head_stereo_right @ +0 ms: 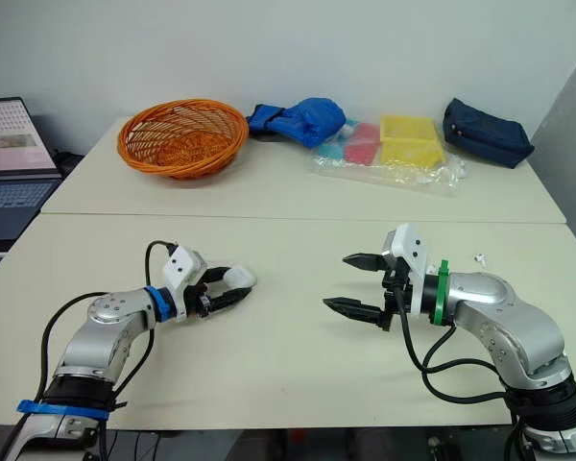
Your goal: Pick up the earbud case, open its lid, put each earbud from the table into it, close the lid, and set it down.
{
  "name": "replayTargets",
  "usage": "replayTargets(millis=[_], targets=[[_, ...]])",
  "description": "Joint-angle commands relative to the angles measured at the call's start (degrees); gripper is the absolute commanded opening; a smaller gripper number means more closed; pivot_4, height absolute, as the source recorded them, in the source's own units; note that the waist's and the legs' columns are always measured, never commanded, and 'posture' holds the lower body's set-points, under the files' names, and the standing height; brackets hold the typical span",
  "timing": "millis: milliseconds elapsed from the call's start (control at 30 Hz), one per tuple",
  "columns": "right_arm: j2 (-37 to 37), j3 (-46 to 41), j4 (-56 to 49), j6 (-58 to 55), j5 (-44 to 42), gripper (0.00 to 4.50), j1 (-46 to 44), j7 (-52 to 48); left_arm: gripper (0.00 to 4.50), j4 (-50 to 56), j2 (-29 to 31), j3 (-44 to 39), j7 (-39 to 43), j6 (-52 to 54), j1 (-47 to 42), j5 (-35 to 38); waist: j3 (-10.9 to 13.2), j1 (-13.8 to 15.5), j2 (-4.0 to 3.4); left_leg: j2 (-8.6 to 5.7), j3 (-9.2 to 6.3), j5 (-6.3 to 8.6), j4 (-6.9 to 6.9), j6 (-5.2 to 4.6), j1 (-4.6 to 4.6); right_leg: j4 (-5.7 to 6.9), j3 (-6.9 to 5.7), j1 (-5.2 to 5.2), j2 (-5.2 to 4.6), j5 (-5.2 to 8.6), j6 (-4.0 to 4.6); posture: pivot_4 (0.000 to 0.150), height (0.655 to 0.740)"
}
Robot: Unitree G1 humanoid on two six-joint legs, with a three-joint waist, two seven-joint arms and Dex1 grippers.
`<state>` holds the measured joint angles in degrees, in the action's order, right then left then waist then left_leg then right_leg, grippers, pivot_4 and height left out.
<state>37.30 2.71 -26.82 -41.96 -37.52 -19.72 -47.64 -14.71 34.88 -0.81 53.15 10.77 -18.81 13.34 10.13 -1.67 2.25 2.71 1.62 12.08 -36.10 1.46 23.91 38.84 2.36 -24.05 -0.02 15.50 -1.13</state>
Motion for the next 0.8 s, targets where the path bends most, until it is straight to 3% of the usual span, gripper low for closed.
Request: replayTargets(millis=[33,167,333,467,533,800], targets=[[0.35,-2.81,-1.93,-0.13,-1.9,4.5,-0.23,0.33,2.76,0.45,0.04,0.09,0.22,-0.49,0.43,-0.37,0.0,0.0,0.0,0.0,0.0,0.0,0.0,0.0,0.0,0.0,0.0,0.0,0.0,0.0,0.0,0.15,0.74],[-0.34,-3.59,-1.01,-1.19,-2.86,4.5,-1.19,1.48,2.76,1.17,0.2,-0.06,1.21,-4.08,0.26,-0.46,-0.01,-0.01,0.01,0.0,0.0,0.0,0.0,0.0,-0.01,0.02,0.01,0.0,0.0,0.0,0.0,0.15,0.74],[-2.8,-0.36,4.95,-6.17,-0.94,4.5,-6.87,6.03,2.76,-0.32,-0.38,1.62,-0.24,-34.35,-8.6,-8.03,0.0,0.34,0.05,0.01,-0.03,-0.03,-0.09,0.0,0.04,0.03,0.02,-0.01,0.0,-0.1,0.01,0.15,0.74],[-11.38,-3.84,13.53,-12.11,-7.68,4.5,-13.09,9.79,2.76,-10.23,-0.78,4.44,-2.05,-63.1,-15.63,-15.06,-0.05,0.12,0.07,-0.04,0.12,-0.04,-0.08,-0.02,-0.05,0.02,0.07,0.04,0.0,-0.26,0.24,0.15,0.74],[-11.9,-2.26,15.48,-12.23,-6.03,4.5,-15.17,8.89,2.76,-14.84,-1.43,5.99,-2.86,-72.46,-19.52,-16.26,-0.05,0.04,0.06,-0.04,0.24,-0.04,-0.06,-0.02,-0.03,0.02,0.12,-0.01,0.01,-0.3,0.19,0.15,0.74],[-14.37,-0.75,14.37,-16.55,-9.08,4.5,-19.58,7.71,2.76,-28.26,-2.32,10.27,-7.79,-87.13,-28.3,-20.97,-0.05,0.05,0.06,-0.03,0.15,-0.03,-0.04,-0.04,0.15,0.02,-0.05,-0.11,0.02,-0.31,0.16,0.15,0.74]])
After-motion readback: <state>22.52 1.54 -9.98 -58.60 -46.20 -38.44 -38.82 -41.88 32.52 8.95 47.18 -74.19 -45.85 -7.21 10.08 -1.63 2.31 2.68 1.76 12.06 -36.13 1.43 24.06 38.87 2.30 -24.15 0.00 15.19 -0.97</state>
